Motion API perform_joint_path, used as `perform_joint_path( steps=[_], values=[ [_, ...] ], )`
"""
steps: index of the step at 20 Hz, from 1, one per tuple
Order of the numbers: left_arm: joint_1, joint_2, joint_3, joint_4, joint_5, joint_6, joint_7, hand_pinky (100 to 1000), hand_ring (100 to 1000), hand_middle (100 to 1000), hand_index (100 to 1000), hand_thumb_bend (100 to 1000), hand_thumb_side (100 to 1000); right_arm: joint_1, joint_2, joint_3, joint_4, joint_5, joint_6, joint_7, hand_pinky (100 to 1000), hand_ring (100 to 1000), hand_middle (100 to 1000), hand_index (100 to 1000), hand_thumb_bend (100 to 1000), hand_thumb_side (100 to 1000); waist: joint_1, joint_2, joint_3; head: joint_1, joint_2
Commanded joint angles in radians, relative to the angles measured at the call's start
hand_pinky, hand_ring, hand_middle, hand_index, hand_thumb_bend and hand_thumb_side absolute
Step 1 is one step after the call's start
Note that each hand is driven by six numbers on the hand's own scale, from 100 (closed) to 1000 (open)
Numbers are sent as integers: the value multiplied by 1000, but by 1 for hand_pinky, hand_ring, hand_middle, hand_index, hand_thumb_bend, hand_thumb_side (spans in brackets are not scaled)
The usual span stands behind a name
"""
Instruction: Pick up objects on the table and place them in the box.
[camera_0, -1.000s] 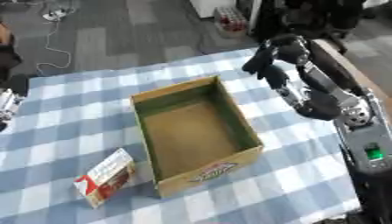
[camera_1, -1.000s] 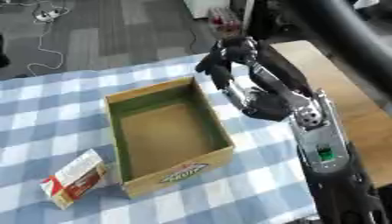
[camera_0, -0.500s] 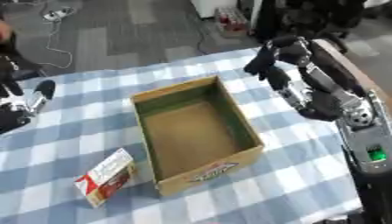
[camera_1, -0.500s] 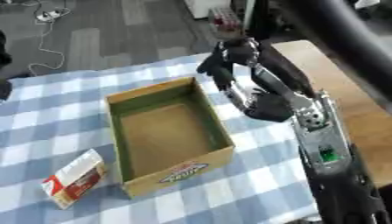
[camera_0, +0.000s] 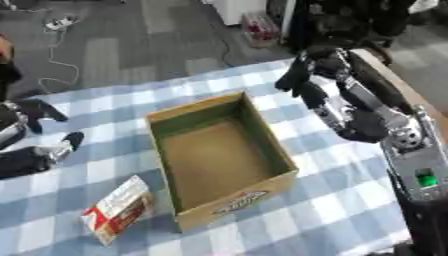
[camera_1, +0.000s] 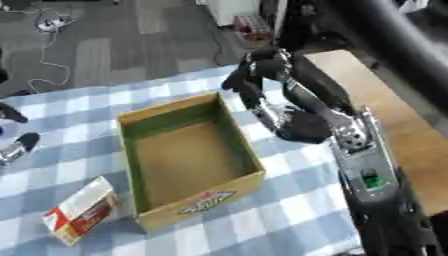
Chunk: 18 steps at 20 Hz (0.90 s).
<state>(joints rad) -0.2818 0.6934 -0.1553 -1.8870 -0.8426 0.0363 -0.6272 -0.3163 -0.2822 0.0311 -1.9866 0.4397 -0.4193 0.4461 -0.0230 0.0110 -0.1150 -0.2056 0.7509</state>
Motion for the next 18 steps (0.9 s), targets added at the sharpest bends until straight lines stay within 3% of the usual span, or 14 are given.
perform_joint_path(
  steps=[1, 10, 18],
  values=[
    [2, -19, 7, -64, -43, -5, -77, 713, 725, 805, 835, 243, 1000, -12, -7, -2, -13, -8, -2, 1, 389, 442, 519, 693, 100, 1000, 2, -12, 2, -12, -14],
    [52, -176, 32, -106, -130, 23, -123, 713, 721, 808, 840, 241, 1000, -8, -12, -7, -13, -4, 0, -4, 389, 442, 519, 692, 100, 1000, 3, -15, 13, -28, -23],
    [98, -216, 16, -87, -183, 9, -196, 773, 762, 833, 852, 243, 1000, -10, -13, -7, -13, -3, 0, -5, 390, 442, 519, 691, 100, 1000, 4, -15, 15, -38, -20]
  ],
)
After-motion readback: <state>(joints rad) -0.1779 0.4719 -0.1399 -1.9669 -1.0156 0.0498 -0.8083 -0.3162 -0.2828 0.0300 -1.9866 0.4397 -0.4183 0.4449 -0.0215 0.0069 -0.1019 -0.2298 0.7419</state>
